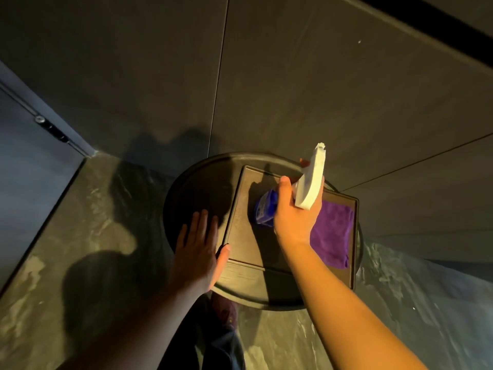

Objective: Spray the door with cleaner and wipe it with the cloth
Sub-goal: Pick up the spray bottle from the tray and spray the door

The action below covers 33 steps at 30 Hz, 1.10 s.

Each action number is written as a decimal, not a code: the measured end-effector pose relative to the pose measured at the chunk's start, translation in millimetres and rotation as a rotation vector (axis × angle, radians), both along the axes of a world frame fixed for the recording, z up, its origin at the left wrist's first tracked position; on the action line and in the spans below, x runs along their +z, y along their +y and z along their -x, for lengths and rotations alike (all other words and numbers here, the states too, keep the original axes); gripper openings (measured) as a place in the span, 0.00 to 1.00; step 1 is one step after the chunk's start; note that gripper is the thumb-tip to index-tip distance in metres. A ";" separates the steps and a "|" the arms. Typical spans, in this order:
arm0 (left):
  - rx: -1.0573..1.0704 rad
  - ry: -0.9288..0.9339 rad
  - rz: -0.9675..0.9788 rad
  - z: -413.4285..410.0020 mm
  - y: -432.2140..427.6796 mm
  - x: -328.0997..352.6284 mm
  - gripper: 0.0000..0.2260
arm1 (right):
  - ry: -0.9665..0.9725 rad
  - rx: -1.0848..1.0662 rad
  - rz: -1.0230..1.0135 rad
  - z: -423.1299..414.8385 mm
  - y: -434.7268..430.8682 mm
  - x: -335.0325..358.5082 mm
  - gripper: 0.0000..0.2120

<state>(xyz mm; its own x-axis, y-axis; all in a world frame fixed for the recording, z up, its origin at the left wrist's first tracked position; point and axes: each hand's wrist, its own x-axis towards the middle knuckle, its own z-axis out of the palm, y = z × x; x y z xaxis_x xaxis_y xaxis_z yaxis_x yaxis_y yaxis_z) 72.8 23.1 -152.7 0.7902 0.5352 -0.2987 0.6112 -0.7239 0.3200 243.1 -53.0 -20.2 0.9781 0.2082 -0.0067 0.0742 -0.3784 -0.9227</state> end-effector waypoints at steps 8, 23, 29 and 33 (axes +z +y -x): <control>-0.009 0.088 0.143 4.1 20.2 58.0 0.33 | -0.014 0.243 0.108 -2.0 4.3 45.4 0.20; 0.563 -0.058 -0.233 134.9 59.0 327.5 0.27 | -0.015 0.796 0.030 99.6 94.5 266.2 0.17; 0.788 -0.140 -0.457 236.1 90.6 422.3 0.28 | -0.061 1.020 -0.115 188.2 163.0 346.3 0.11; 0.920 -0.128 -0.607 310.1 121.9 492.8 0.31 | -0.053 1.138 -0.222 259.7 212.8 406.5 0.10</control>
